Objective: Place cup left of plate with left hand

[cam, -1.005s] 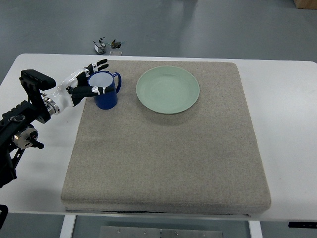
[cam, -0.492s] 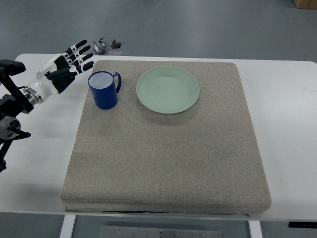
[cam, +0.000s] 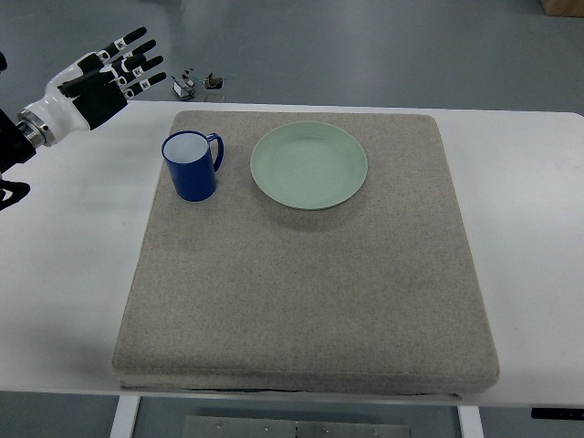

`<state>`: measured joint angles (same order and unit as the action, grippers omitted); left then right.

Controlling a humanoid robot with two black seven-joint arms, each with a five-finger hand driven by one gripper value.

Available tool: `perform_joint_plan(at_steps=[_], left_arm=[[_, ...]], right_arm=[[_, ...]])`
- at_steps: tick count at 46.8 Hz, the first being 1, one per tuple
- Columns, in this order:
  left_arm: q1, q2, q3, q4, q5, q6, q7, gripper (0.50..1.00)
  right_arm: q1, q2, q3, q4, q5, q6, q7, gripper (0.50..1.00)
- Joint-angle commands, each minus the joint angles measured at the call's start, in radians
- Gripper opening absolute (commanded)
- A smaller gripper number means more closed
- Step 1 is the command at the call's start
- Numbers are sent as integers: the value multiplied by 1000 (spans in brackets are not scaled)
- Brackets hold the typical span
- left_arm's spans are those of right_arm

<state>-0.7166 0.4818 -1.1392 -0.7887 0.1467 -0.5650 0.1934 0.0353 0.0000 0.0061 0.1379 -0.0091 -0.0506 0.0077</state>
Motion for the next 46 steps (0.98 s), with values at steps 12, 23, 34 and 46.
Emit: perform_joint_plan(at_steps=[12,23,34,46], left_arm=[[-67,-9,1,98,-150,7,120,999],[-61,-12,-2,97,-151,2,126,1000],[-60,-15,-1,95,-151,4,126,999],[-57,-17,-2,92,-151,4,124,999]], right_arm=[[0,0,0,0,0,0,0,934],[0,0,0,0,0,0,0,934],[0,0,2,3,5,8,0,934],[-2,0,0,11,-2,6,0,934]])
